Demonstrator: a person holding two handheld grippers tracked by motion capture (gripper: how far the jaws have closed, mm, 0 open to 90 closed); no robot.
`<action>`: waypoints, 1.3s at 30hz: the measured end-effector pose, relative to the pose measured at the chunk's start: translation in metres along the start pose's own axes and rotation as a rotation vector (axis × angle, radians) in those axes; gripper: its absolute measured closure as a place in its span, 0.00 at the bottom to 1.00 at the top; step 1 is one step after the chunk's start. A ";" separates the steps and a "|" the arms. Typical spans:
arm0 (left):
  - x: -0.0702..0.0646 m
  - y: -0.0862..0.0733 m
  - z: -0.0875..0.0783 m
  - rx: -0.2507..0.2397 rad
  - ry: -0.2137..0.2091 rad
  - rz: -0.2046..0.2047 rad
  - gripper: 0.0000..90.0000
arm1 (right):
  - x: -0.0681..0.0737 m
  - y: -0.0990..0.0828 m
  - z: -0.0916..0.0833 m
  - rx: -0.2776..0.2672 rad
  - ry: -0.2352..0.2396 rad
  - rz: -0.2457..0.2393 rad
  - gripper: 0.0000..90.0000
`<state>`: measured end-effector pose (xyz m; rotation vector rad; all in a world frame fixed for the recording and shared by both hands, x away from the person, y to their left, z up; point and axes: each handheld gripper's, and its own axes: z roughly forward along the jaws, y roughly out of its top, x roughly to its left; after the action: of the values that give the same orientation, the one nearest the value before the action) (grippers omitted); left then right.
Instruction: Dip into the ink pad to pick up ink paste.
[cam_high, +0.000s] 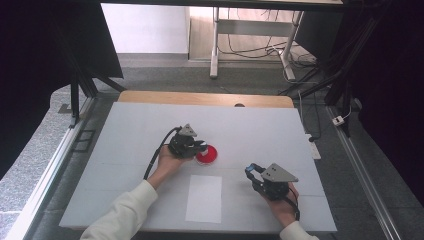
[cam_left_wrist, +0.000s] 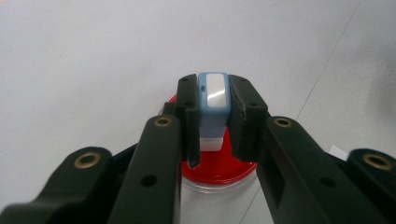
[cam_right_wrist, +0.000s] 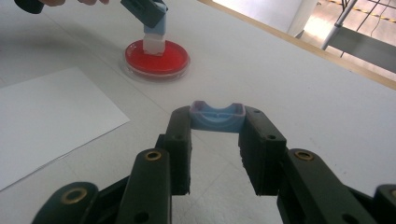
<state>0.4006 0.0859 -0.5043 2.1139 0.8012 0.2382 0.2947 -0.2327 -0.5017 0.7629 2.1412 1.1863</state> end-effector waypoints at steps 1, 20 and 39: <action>-0.001 0.000 0.000 -0.001 0.003 0.002 0.84 | 0.000 0.000 0.000 0.000 0.000 0.000 0.72; -0.003 -0.001 0.003 0.026 0.019 0.029 0.84 | 0.001 0.000 0.000 0.001 0.002 -0.002 0.72; -0.004 0.001 -0.001 0.015 0.022 0.019 0.84 | 0.001 0.000 0.001 -0.002 0.006 -0.001 0.72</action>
<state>0.3979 0.0834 -0.5025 2.1377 0.7984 0.2669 0.2948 -0.2316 -0.5027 0.7584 2.1445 1.1912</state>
